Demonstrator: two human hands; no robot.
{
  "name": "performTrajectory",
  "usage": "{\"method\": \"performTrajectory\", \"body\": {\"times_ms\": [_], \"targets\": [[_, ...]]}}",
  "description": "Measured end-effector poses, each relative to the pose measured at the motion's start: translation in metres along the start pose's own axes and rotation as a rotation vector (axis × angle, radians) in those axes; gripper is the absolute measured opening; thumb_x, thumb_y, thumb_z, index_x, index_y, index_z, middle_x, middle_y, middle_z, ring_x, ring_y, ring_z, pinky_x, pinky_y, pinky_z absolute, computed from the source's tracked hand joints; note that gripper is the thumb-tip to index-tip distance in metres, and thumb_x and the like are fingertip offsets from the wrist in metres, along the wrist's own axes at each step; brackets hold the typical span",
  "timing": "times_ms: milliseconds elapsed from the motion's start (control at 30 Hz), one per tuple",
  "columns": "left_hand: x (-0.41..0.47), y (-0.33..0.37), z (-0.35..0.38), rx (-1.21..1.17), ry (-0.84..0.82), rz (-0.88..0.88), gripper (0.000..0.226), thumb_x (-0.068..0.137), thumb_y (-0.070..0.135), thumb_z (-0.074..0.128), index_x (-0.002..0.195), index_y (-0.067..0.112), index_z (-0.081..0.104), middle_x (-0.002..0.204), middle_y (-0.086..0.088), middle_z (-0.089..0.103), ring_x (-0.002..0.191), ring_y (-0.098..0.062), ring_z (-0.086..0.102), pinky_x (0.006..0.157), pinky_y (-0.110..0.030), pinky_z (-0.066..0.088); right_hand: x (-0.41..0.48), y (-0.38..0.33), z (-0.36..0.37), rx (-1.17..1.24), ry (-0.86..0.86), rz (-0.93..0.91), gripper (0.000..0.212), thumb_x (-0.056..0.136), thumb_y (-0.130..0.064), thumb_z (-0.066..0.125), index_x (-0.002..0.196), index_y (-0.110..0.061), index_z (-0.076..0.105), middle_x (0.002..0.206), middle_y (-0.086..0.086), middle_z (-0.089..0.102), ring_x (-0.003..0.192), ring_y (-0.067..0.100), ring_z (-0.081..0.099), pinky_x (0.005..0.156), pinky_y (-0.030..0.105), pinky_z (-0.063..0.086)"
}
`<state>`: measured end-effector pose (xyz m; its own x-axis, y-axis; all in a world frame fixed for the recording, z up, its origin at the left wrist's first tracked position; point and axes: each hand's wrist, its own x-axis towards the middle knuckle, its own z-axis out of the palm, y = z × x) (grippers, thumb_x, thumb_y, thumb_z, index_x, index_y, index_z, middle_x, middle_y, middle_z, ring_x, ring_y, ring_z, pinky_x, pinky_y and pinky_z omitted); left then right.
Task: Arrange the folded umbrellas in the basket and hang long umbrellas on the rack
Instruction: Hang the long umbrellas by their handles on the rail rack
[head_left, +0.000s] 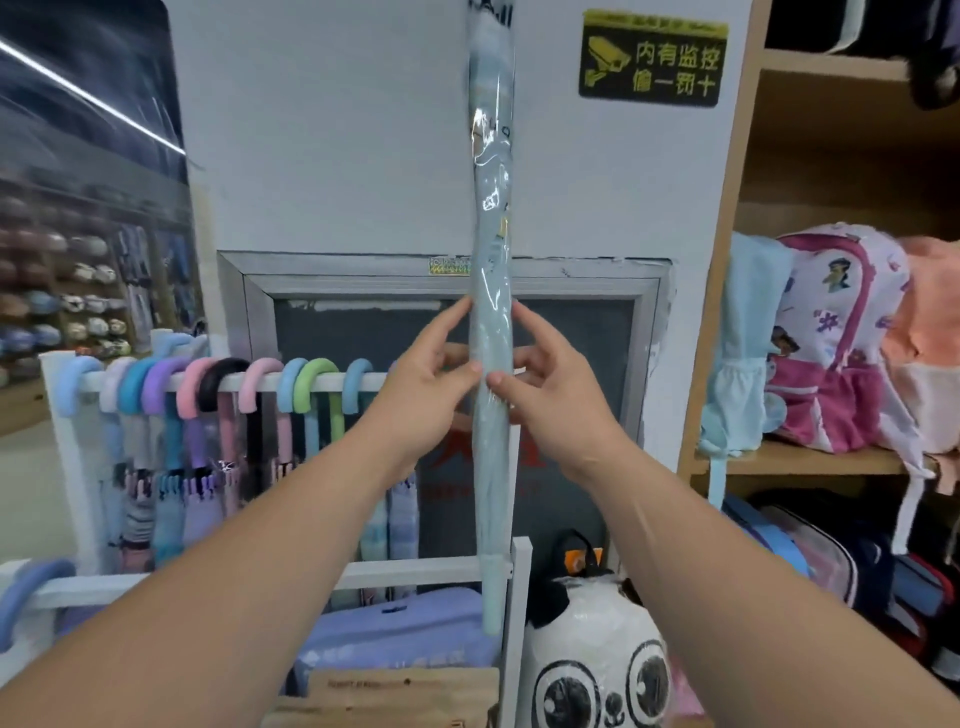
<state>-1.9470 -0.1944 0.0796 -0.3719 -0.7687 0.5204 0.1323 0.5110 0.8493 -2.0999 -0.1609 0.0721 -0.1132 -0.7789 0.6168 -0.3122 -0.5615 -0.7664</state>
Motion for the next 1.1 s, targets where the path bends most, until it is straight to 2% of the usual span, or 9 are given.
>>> {"method": "performTrajectory", "body": {"times_ms": [133, 233, 300, 433, 600, 700, 900, 1100], "targets": [[-0.004, -0.009, 0.007, 0.051, 0.016, -0.056, 0.081, 0.095, -0.001, 0.063, 0.148, 0.053, 0.033, 0.099, -0.001, 0.075, 0.087, -0.02, 0.076, 0.067, -0.038, 0.061, 0.023, 0.004, -0.005, 0.019, -0.041, -0.016, 0.071, 0.095, -0.005, 0.064, 0.15, -0.043, 0.041, 0.105, 0.004, 0.072, 0.097, 0.03, 0.071, 0.086, 0.048, 0.061], [0.012, -0.006, 0.003, 0.152, 0.112, -0.055, 0.086, 0.093, -0.002, 0.065, 0.151, 0.051, 0.03, 0.097, 0.001, 0.076, 0.086, -0.029, 0.075, 0.07, -0.05, 0.063, 0.042, 0.004, 0.004, 0.026, -0.055, -0.038, 0.07, 0.096, -0.004, 0.062, 0.151, -0.042, 0.04, 0.105, 0.004, 0.073, 0.097, 0.024, 0.072, 0.085, 0.036, 0.061], [0.027, 0.0, -0.005, 0.209, 0.13, -0.033, 0.088, 0.093, -0.004, 0.064, 0.152, 0.049, 0.029, 0.1, 0.002, 0.076, 0.083, -0.029, 0.075, 0.07, -0.052, 0.063, 0.059, 0.0, 0.01, 0.022, -0.048, -0.048, 0.07, 0.096, -0.005, 0.062, 0.151, -0.042, 0.04, 0.104, 0.002, 0.074, 0.092, 0.014, 0.073, 0.08, 0.029, 0.06], [0.059, 0.02, -0.018, 0.223, 0.122, 0.03, 0.086, 0.094, -0.007, 0.06, 0.152, 0.05, 0.031, 0.111, 0.002, 0.074, 0.083, -0.022, 0.076, 0.066, -0.04, 0.062, 0.101, -0.017, 0.013, 0.012, -0.022, -0.082, 0.07, 0.096, -0.006, 0.062, 0.151, -0.042, 0.039, 0.101, 0.002, 0.072, 0.08, 0.005, 0.07, 0.075, 0.03, 0.06], [0.102, 0.041, -0.025, 0.248, 0.166, 0.102, 0.086, 0.092, -0.008, 0.059, 0.148, 0.053, 0.035, 0.111, 0.0, 0.073, 0.09, -0.024, 0.076, 0.079, -0.047, 0.063, 0.149, -0.035, 0.012, -0.005, 0.026, -0.141, 0.071, 0.095, -0.004, 0.061, 0.15, -0.043, 0.04, 0.105, 0.006, 0.072, 0.093, 0.02, 0.073, 0.08, 0.047, 0.063], [0.123, 0.05, -0.032, 0.275, 0.173, 0.151, 0.087, 0.091, -0.007, 0.058, 0.146, 0.056, 0.035, 0.112, 0.001, 0.072, 0.093, -0.019, 0.075, 0.08, -0.048, 0.063, 0.171, -0.043, 0.013, 0.004, 0.047, -0.164, 0.071, 0.094, -0.004, 0.061, 0.149, -0.044, 0.04, 0.106, 0.006, 0.072, 0.097, 0.02, 0.073, 0.081, 0.046, 0.063], [0.153, 0.058, -0.046, 0.306, 0.184, 0.206, 0.086, 0.091, -0.005, 0.058, 0.147, 0.056, 0.034, 0.111, 0.002, 0.072, 0.093, -0.02, 0.075, 0.082, -0.048, 0.063, 0.204, -0.048, 0.019, 0.024, 0.063, -0.195, 0.071, 0.094, -0.005, 0.061, 0.15, -0.044, 0.04, 0.106, 0.006, 0.071, 0.097, 0.019, 0.073, 0.082, 0.045, 0.063], [0.17, 0.062, -0.051, 0.294, 0.187, 0.229, 0.086, 0.091, -0.006, 0.059, 0.15, 0.052, 0.032, 0.116, 0.003, 0.071, 0.091, -0.019, 0.076, 0.073, -0.049, 0.064, 0.227, -0.048, 0.019, -0.013, 0.071, -0.244, 0.07, 0.093, -0.008, 0.062, 0.148, -0.044, 0.041, 0.106, 0.005, 0.072, 0.098, 0.019, 0.072, 0.083, 0.045, 0.062]]}}
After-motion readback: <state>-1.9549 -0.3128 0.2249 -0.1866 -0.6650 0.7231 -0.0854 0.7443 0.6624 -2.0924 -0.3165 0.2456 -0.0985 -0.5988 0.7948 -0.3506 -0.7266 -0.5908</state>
